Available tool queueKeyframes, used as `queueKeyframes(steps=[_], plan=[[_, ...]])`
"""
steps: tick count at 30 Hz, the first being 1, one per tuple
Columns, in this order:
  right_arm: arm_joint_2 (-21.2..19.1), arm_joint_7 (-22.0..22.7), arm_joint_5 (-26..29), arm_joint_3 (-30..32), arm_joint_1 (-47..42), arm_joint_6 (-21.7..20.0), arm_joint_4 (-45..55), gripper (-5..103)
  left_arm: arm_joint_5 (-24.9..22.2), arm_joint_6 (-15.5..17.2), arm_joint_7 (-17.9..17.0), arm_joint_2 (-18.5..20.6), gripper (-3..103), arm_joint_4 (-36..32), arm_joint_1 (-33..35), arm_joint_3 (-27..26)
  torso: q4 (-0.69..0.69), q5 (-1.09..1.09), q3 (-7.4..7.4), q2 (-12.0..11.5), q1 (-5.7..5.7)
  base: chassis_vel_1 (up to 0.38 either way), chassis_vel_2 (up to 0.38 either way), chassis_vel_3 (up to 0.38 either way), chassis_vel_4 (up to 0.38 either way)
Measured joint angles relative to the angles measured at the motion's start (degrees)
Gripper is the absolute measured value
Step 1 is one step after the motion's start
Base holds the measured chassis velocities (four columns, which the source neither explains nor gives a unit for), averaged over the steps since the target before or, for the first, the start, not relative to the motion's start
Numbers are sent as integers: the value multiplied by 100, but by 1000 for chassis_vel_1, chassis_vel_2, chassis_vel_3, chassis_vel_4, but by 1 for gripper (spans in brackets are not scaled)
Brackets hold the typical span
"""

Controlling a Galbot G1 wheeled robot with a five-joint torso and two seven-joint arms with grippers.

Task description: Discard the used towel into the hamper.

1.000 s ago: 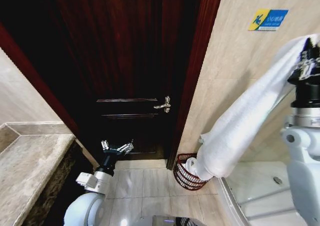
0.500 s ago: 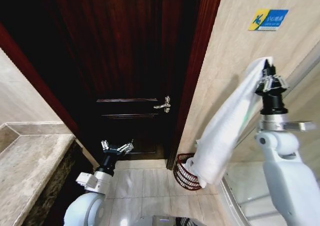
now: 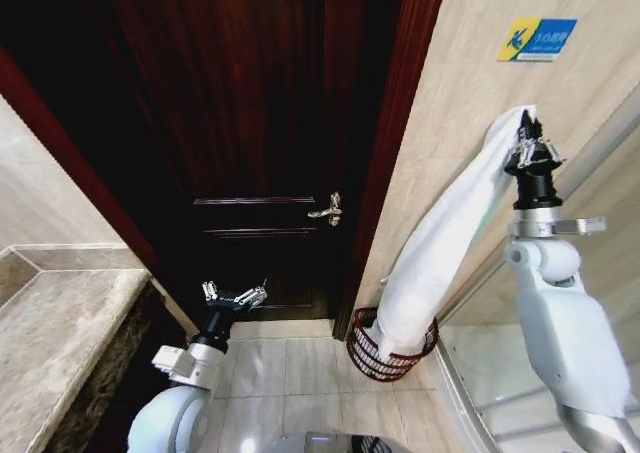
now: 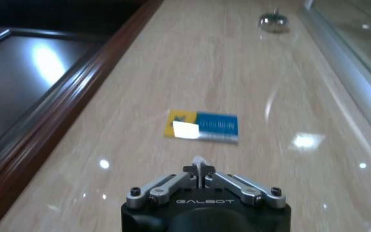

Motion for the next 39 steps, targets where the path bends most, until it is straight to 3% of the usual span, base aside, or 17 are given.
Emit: queueKeyframes(steps=[10,39], plan=[[309,-250,-184,106,-629,250,-170,2,0,0,0,0,100,0,0,0,-1,-1,0,0,0,0,0,0,0],[1053,-330,-347,292,-1966,678,127,2,0,0,0,0,100,0,0,0,0,-1,-1,0,0,0,0,0,0]])
